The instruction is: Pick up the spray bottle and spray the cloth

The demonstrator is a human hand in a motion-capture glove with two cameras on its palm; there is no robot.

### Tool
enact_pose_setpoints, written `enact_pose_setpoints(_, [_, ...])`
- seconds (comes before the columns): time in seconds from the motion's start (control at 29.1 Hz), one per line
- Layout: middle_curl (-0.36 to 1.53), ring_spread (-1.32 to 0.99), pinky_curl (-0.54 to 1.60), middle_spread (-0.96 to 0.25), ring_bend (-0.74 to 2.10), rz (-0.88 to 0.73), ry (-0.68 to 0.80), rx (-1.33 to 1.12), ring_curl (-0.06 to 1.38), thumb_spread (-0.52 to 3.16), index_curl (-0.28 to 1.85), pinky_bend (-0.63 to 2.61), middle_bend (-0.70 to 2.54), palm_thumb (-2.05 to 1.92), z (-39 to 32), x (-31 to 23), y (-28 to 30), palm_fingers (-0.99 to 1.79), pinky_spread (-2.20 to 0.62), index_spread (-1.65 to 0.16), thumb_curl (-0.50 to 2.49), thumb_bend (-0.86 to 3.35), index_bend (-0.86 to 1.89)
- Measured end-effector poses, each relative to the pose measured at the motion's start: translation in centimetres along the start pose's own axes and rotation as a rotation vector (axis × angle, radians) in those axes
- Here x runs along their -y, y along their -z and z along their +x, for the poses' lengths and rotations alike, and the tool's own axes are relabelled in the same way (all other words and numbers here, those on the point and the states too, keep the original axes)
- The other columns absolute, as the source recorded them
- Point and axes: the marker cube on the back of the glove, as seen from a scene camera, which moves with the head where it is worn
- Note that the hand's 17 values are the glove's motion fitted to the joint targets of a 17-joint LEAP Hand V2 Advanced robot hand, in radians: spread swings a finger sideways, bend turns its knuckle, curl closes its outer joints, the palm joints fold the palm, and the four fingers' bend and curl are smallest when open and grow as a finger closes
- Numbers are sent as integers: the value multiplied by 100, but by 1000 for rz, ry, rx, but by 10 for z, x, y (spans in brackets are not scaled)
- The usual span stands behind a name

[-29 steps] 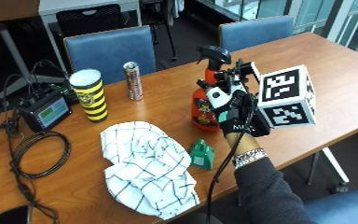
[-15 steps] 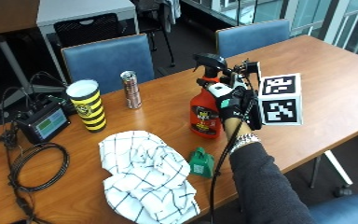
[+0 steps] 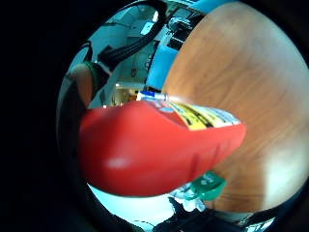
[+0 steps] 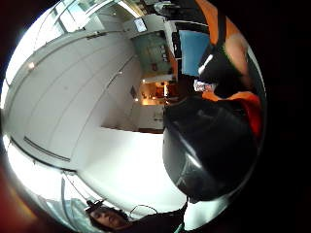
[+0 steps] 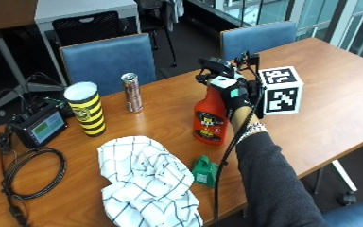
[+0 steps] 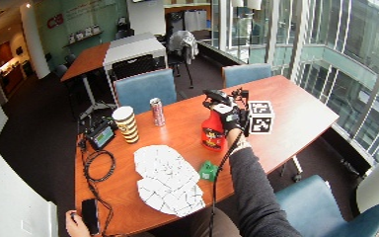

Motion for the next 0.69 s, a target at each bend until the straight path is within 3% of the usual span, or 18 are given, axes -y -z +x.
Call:
enact_pose_setpoints(0.31, [46,-27,31,-26,47,-13,130,-101,42,53,38,32,40,101,-8,4,-7,132,-18,-32,52,-3,20])
enact_pose_setpoints(0.69, [50,-26,36,-26,58,54,261,-133,46,35,43,38,49,102,-19,-2,-5,138,-31,-32,59,-3,18])
